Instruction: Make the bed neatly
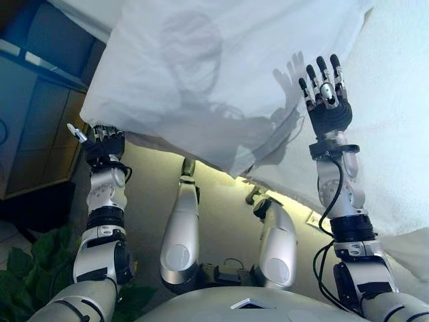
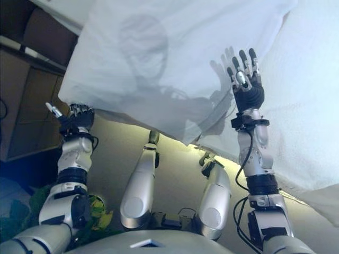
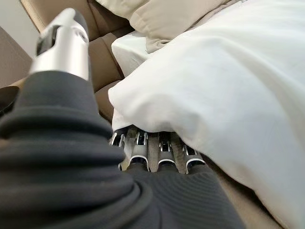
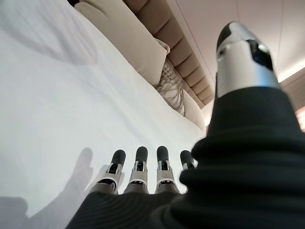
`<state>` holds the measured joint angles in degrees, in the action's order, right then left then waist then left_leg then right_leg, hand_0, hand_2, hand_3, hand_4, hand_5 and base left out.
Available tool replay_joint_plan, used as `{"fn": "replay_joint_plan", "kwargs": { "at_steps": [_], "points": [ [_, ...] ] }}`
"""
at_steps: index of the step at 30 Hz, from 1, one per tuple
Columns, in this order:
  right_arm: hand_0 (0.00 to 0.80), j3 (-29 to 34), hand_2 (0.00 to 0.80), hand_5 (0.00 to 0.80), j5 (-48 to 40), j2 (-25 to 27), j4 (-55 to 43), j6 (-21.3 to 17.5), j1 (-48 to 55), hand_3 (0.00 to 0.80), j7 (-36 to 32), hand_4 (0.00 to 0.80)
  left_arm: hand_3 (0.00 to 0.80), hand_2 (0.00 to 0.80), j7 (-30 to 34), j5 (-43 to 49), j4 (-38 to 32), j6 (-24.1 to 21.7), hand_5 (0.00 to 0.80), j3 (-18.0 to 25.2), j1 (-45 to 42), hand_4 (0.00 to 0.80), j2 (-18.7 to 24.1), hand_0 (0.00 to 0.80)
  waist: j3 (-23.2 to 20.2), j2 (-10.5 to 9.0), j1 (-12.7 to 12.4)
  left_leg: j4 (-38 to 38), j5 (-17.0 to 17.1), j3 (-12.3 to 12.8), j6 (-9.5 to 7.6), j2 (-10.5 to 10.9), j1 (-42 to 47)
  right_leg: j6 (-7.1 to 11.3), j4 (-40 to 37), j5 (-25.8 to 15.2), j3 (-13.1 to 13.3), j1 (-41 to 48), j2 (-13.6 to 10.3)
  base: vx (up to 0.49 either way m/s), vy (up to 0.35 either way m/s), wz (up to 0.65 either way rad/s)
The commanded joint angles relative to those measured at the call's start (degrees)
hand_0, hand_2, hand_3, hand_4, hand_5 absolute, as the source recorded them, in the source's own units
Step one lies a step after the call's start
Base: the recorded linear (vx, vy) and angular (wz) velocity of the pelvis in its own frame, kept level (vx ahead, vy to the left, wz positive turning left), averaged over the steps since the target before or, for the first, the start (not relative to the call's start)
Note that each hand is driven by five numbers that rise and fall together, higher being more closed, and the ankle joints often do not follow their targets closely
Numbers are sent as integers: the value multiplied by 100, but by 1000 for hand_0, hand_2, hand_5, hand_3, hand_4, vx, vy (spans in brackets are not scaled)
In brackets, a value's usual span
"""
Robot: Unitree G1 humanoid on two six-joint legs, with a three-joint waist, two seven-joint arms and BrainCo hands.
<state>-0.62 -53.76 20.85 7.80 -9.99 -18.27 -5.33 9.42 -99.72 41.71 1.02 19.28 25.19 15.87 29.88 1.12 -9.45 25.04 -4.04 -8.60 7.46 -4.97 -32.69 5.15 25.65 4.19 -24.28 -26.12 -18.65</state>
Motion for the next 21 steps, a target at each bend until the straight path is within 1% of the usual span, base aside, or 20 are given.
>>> {"fn": "replay_joint_plan", "kwargs": {
  "at_steps": [1, 4, 10, 15, 18, 21],
  "points": [
    [0, 392, 0, 0, -237, -358, -287, -495, 426, 0, -97, 0, 0, 0, 477, -178, 185, -578, 0, 1293, -1153, 0, 910, 0, -427, -355, -486, -251, 248, 189, -261, 317, -70, 604, -323, -435, 300, 546, -451, 5, -112, 6],
    [0, 412, 0, 0, -311, -467, -274, -557, 481, 0, -122, 0, 0, 0, 567, -314, -10, -596, 0, 1148, -1216, 0, 616, 0, -472, -411, -530, -308, 245, 152, -270, 327, 13, 635, -464, -535, 236, 699, -400, 26, -120, 8],
    [0, 528, 0, 0, -410, -663, -258, -582, 655, 0, -175, 0, 0, 0, 751, -415, -40, -675, 0, 933, -1362, 0, 116, 0, -650, -509, -567, -463, 205, 91, -276, 326, 343, 692, -797, -733, 151, 1142, -306, 61, -125, 16],
    [0, 561, 0, 0, -455, -790, -276, -618, 906, 0, -172, 0, 0, 0, 819, -323, -33, -617, 0, 931, -1621, 0, -112, 0, -846, -558, -617, -621, 154, 47, -273, 308, 712, 720, -1026, -848, 90, 1528, -244, 93, -122, 19],
    [0, 572, 0, 0, -458, -845, -269, -643, 1041, 0, -158, 0, 0, 0, 871, -38, 45, -509, 0, 955, -1781, 0, -159, 0, -958, -573, -628, -744, 150, 34, -260, 295, 932, 737, -1133, -920, 50, 1739, -228, 107, -94, 9],
    [0, 531, 0, 0, -428, -900, -223, -600, 1193, 0, -135, 0, 0, 0, 981, 524, 82, -402, 0, 902, -1927, 0, -132, 0, -1143, -554, -585, -1011, 179, 77, -245, 246, 1279, 762, -1254, -962, 33, 1992, -209, 114, -37, 6]
  ]
}}
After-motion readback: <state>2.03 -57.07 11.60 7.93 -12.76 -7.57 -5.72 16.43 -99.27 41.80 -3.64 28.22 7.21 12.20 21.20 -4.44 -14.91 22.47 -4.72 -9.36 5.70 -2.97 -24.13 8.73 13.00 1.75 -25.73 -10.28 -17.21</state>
